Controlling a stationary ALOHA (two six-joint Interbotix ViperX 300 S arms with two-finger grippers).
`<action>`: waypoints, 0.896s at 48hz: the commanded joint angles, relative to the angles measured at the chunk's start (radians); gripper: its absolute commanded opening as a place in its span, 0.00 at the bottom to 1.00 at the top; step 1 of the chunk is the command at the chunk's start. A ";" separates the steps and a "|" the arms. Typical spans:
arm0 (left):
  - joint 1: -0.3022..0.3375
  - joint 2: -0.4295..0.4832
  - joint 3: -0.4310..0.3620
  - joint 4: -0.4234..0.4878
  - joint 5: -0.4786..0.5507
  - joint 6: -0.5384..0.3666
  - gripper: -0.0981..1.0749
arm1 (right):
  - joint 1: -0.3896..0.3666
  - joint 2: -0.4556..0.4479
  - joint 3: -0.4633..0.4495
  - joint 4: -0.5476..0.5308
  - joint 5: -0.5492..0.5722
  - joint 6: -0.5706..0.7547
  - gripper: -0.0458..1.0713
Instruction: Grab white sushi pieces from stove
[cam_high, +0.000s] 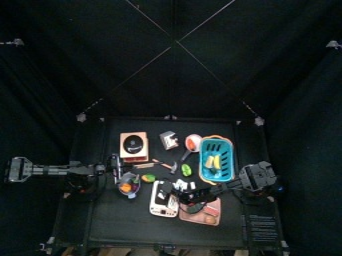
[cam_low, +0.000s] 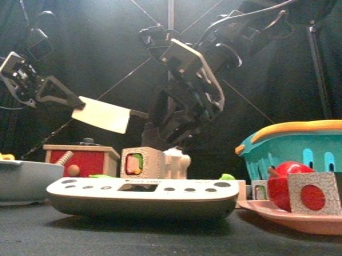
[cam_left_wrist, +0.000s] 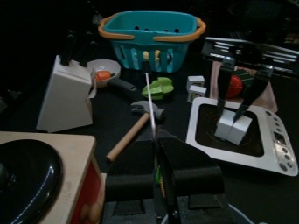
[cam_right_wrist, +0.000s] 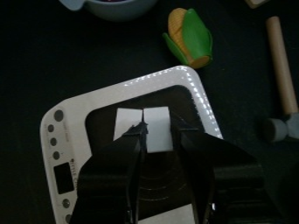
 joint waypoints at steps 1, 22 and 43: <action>0.002 0.002 -0.011 -0.002 0.000 0.000 0.37 | -0.003 -0.060 -0.008 -0.003 0.012 -0.003 0.65; 0.000 0.002 -0.011 -0.002 -0.002 0.000 0.37 | 0.000 -0.077 -0.006 -0.003 0.025 -0.003 0.65; 0.000 0.002 -0.012 -0.002 0.000 0.002 0.37 | 0.000 -0.089 -0.003 -0.003 0.026 -0.002 0.66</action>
